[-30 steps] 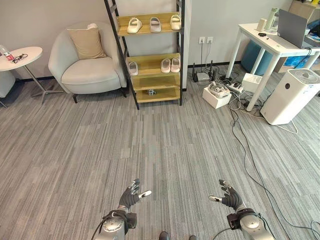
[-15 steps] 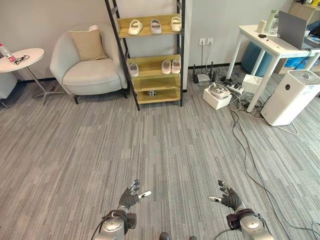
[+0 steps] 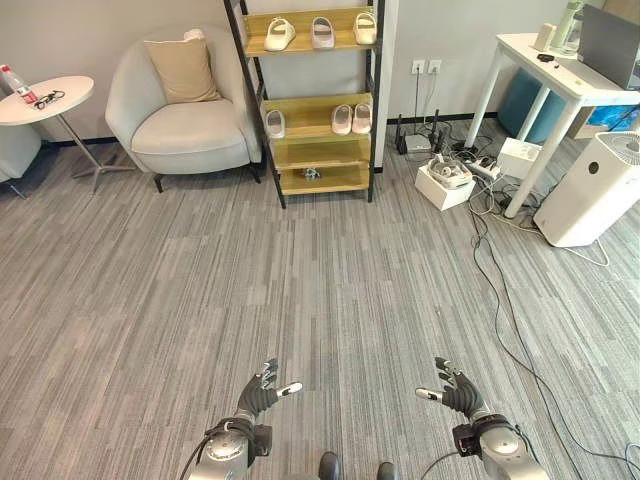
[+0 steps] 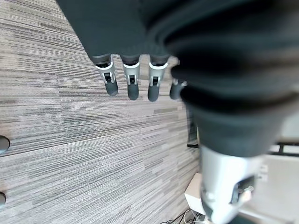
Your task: Arrange the slippers neatly on the shoe rack.
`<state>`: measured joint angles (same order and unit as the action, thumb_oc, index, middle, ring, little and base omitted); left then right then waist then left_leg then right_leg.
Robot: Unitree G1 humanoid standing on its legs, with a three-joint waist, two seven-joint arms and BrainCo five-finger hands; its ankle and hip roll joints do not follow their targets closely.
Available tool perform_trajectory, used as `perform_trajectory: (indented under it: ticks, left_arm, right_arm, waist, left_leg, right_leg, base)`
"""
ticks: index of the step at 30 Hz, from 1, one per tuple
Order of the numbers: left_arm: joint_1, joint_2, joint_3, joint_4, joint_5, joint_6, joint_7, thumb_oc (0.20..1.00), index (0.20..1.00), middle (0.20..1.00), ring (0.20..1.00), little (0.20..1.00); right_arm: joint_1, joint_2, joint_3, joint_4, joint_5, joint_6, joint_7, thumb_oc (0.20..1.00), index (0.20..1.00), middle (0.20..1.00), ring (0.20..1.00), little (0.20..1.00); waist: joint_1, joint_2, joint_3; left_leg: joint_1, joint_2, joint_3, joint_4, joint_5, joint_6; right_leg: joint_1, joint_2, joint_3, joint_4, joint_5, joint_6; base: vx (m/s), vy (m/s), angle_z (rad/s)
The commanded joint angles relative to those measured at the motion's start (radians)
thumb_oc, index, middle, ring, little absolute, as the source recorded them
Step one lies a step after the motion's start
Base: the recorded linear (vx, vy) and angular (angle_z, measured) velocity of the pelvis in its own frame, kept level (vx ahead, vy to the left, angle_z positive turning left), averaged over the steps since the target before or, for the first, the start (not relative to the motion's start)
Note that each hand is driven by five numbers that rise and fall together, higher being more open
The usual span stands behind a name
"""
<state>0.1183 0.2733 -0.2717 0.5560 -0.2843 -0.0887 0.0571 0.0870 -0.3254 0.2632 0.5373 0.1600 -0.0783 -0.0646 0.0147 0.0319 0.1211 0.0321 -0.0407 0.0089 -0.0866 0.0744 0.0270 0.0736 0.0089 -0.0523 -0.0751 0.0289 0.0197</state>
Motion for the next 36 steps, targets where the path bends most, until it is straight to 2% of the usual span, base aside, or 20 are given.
perform_trajectory:
  ticks: [1, 3, 4, 5, 6, 7, 10, 13, 15, 16, 17, 19, 20, 22, 23, 25, 28, 29, 31, 36]
  left_arm:
    - [-0.062, 0.040, 0.009, -0.016, 0.041, -0.037, 0.010, 1.000, 1.000, 1.000, 1.000, 1.000]
    - [-0.060, 0.056, 0.018, -0.061, 0.045, -0.040, 0.011, 1.000, 1.000, 1.000, 1.000, 1.000]
    - [-0.060, 0.062, 0.023, -0.071, 0.051, -0.036, 0.008, 1.000, 1.000, 1.000, 1.000, 1.000]
    - [-0.071, 0.068, 0.028, -0.072, 0.063, -0.030, 0.009, 1.000, 1.000, 1.000, 1.000, 1.000]
    - [-0.083, 0.068, 0.026, -0.072, 0.059, -0.034, 0.013, 1.000, 1.000, 1.000, 1.000, 1.000]
    - [-0.083, 0.068, 0.026, -0.072, 0.059, -0.034, 0.013, 1.000, 1.000, 1.000, 1.000, 1.000]
    - [-0.094, 0.057, 0.015, -0.069, 0.029, -0.033, 0.010, 1.000, 1.000, 1.000, 1.000, 1.000]
    - [-0.090, 0.054, 0.013, -0.073, 0.025, -0.033, 0.009, 1.000, 1.000, 1.000, 1.000, 1.000]
    - [-0.086, 0.043, 0.007, -0.068, 0.017, -0.033, 0.000, 1.000, 1.000, 1.000, 1.000, 1.000]
    - [-0.086, 0.043, 0.007, -0.068, 0.017, -0.033, 0.000, 1.000, 1.000, 1.000, 1.000, 1.000]
    - [-0.083, 0.039, 0.008, -0.068, -0.007, -0.029, -0.001, 1.000, 1.000, 1.000, 1.000, 1.000]
    - [-0.093, 0.029, 0.004, -0.060, -0.048, -0.029, 0.007, 1.000, 1.000, 1.000, 1.000, 1.000]
    - [-0.095, 0.028, 0.005, -0.059, -0.055, -0.029, 0.009, 1.000, 1.000, 1.000, 1.000, 1.000]
    - [-0.097, 0.028, 0.008, -0.062, -0.056, -0.031, 0.012, 1.000, 1.000, 1.000, 1.000, 1.000]
    - [-0.095, 0.028, 0.004, -0.066, -0.055, -0.028, 0.007, 1.000, 1.000, 1.000, 1.000, 1.000]
    - [-0.091, 0.031, 0.004, -0.066, -0.043, -0.027, 0.004, 1.000, 1.000, 1.000, 1.000, 1.000]
    - [-0.080, 0.024, 0.006, -0.058, -0.037, -0.028, 0.002, 1.000, 1.000, 1.000, 1.000, 1.000]
    - [-0.077, 0.039, 0.006, -0.061, -0.035, -0.029, 0.000, 1.000, 1.000, 1.000, 1.000, 1.000]
    - [-0.084, 0.046, 0.013, -0.051, -0.034, -0.027, 0.007, 1.000, 1.000, 1.000, 1.000, 1.000]
    - [-0.101, 0.050, 0.018, -0.053, -0.037, -0.023, 0.011, 1.000, 1.000, 1.000, 1.000, 1.000]
  right_arm:
    - [-0.047, 0.024, 0.017, -0.053, 0.018, -0.029, -0.015, 1.000, 1.000, 1.000, 1.000, 1.000]
    - [-0.063, 0.019, 0.016, -0.051, -0.001, -0.026, -0.016, 1.000, 1.000, 1.000, 1.000, 1.000]
    - [-0.069, 0.021, 0.007, -0.055, -0.002, -0.028, -0.022, 1.000, 1.000, 1.000, 1.000, 1.000]
    - [-0.071, 0.021, -0.005, -0.061, -0.002, -0.030, -0.028, 1.000, 1.000, 1.000, 1.000, 1.000]
    - [-0.063, 0.018, -0.019, -0.066, 0.009, -0.030, -0.032, 1.000, 1.000, 1.000, 1.000, 1.000]
    - [-0.063, 0.018, -0.019, -0.066, 0.009, -0.030, -0.032, 1.000, 1.000, 1.000, 1.000, 1.000]
    - [-0.047, 0.018, -0.034, -0.048, 0.022, -0.025, -0.038, 1.000, 1.000, 1.000, 1.000, 1.000]
    - [-0.039, 0.019, -0.035, -0.047, 0.022, -0.024, -0.039, 1.000, 1.000, 1.000, 1.000, 1.000]
    - [-0.005, 0.014, -0.041, -0.048, 0.028, -0.034, -0.030, 1.000, 1.000, 1.000, 1.000, 1.000]
    - [-0.004, 0.014, -0.041, -0.049, 0.028, -0.034, -0.030, 1.000, 1.000, 1.000, 1.000, 1.000]
    - [-0.003, 0.004, -0.027, -0.045, 0.037, -0.038, -0.022, 1.000, 1.000, 1.000, 1.000, 1.000]
    - [-0.009, -0.027, -0.014, -0.042, 0.036, -0.033, -0.021, 1.000, 1.000, 1.000, 1.000, 1.000]
    - [-0.012, -0.032, -0.016, -0.036, 0.037, -0.029, -0.023, 1.000, 1.000, 1.000, 1.000, 1.000]
    - [-0.016, -0.041, -0.032, -0.035, 0.048, -0.029, -0.027, 1.000, 1.000, 1.000, 1.000, 1.000]
    - [-0.017, -0.045, -0.043, -0.034, 0.051, -0.031, -0.033, 1.000, 1.000, 1.000, 1.000, 1.000]
    - [-0.018, -0.044, -0.052, -0.025, 0.040, -0.033, -0.047, 1.000, 1.000, 1.000, 1.000, 1.000]
    - [-0.014, -0.032, -0.038, -0.021, -0.004, -0.024, -0.035, 1.000, 1.000, 1.000, 1.000, 1.000]
    - [-0.031, -0.015, -0.026, -0.025, -0.003, -0.022, -0.027, 1.000, 1.000, 1.000, 1.000, 1.000]
    - [-0.042, 0.002, -0.008, -0.026, -0.008, -0.017, -0.022, 1.000, 1.000, 1.000, 1.000, 1.000]
    - [-0.046, 0.018, -0.005, -0.021, -0.011, -0.015, -0.016, 1.000, 1.000, 1.000, 1.000, 1.000]
  waist:
    - [0.017, -0.068, 0.023]
    - [0.028, -0.072, 0.043]
    - [0.030, -0.071, 0.063]
    - [0.017, -0.062, 0.099]
    - [0.006, -0.061, 0.111]
    - [0.006, -0.061, 0.111]
    - [-0.029, -0.072, 0.115]
    - [-0.037, -0.070, 0.114]
    - [-0.043, -0.077, 0.075]
    - [-0.043, -0.076, 0.075]
    - [-0.036, -0.074, 0.073]
    - [-0.014, -0.093, 0.112]
    - [-0.010, -0.102, 0.116]
    - [0.006, -0.117, 0.115]
    - [0.023, -0.103, 0.105]
    - [0.040, -0.081, 0.096]
    - [0.039, -0.078, 0.066]
    - [0.038, -0.090, 0.054]
    - [0.044, -0.104, 0.049]
    - [0.042, -0.113, 0.053]
  left_leg:
    - [0.034, 0.011, -0.020, -0.001, -0.117, -0.015]
    - [0.031, -0.002, -0.025, 0.011, -0.129, 0.005]
    - [0.032, -0.006, -0.028, 0.028, -0.141, 0.018]
    - [0.048, -0.003, -0.043, 0.051, -0.156, 0.031]
    - [0.082, -0.002, -0.059, 0.041, -0.172, 0.026]
    - [0.082, -0.002, -0.059, 0.041, -0.172, 0.026]
    - [0.155, 0.021, -0.077, 0.017, -0.211, 0.000]
    - [0.172, 0.033, -0.077, 0.015, -0.222, -0.008]
    - [0.188, 0.078, -0.071, 0.040, -0.246, -0.045]
    - [0.187, 0.079, -0.071, 0.042, -0.248, -0.045]
    - [0.137, 0.096, -0.078, 0.174, -0.224, -0.066]
    - [-0.036, 0.062, -0.103, 0.479, -0.129, -0.070]
    - [-0.072, 0.054, -0.093, 0.479, -0.136, -0.066]
    - [-0.125, 0.048, -0.071, 0.381, -0.180, -0.056]
    - [-0.169, 0.060, -0.063, 0.234, -0.103, -0.068]
    - [-0.197, 0.076, -0.015, 0.055, 0.008, -0.081]
    - [-0.139, 0.059, -0.029, 0.026, 0.004, -0.067]
    - [-0.108, 0.045, -0.011, 0.041, -0.028, -0.050]
    - [-0.090, 0.036, 0.012, 0.060, -0.058, -0.030]
    - [-0.069, 0.017, 0.019, 0.079, -0.100, 0.002]
  right_leg:
    - [-0.019, -0.136, 0.036, 0.014, -0.025, 0.150]
    - [-0.069, -0.142, 0.053, 0.111, -0.044, 0.160]
    - [-0.116, -0.139, 0.056, 0.224, -0.058, 0.171]
    - [-0.194, -0.128, 0.063, 0.390, -0.025, 0.176]
    - [-0.220, -0.128, 0.033, 0.341, -0.014, 0.157]
    - [-0.219, -0.128, 0.033, 0.340, -0.014, 0.157]
    - [-0.282, -0.113, -0.015, 0.154, 0.051, 0.164]
    - [-0.284, -0.110, -0.027, 0.145, 0.062, 0.168]
    - [-0.231, -0.089, -0.045, 0.112, 0.045, 0.139]
    - [-0.231, -0.088, -0.046, 0.112, 0.045, 0.138]
    - [-0.204, -0.069, -0.052, 0.115, 0.022, 0.116]
    - [-0.135, -0.064, -0.053, 0.106, -0.017, 0.070]
    - [-0.118, -0.071, -0.051, 0.098, -0.024, 0.068]
    - [-0.078, -0.085, -0.045, 0.072, -0.044, 0.078]
    - [-0.044, -0.079, -0.052, 0.053, -0.062, 0.079]
    - [0.013, -0.071, -0.052, 0.042, -0.096, 0.079]
    - [0.024, -0.089, -0.034, 0.061, -0.108, 0.098]
    - [0.010, -0.115, -0.006, 0.088, -0.105, 0.116]
    - [0.000, -0.131, 0.015, 0.119, -0.099, 0.129]
    - [-0.035, -0.145, 0.031, 0.232, -0.091, 0.154]
  base:
    - [0.01, 0.147, -0.15]
    - [0.00, 0.169, -0.14]
    - [0.02, 0.188, -0.22]
    - [0.19, 0.088, -0.17]
    - [0.20, 0.026, 0.35]
    - [0.31, -0.117, 0.58]
    - [0.34, -0.177, 0.41]
    - [0.14, -0.092, 0.17]
    - [0.38, -0.297, 0.10]
    - [0.32, -0.293, 0.42]
    - [0.21, -0.239, 0.46]
    - [0.23, -0.236, -0.07]
    - [0.19, -0.077, -0.46]
    - [0.29, 0.044, -0.24]
    - [0.34, 0.140, -0.12]
    - [0.37, 0.232, 0.16]
    - [0.34, 0.261, -0.40]
    - [0.24, 0.219, -0.57]
    - [0.25, 0.212, -0.41]
    - [0.13, 0.114, 0.08]
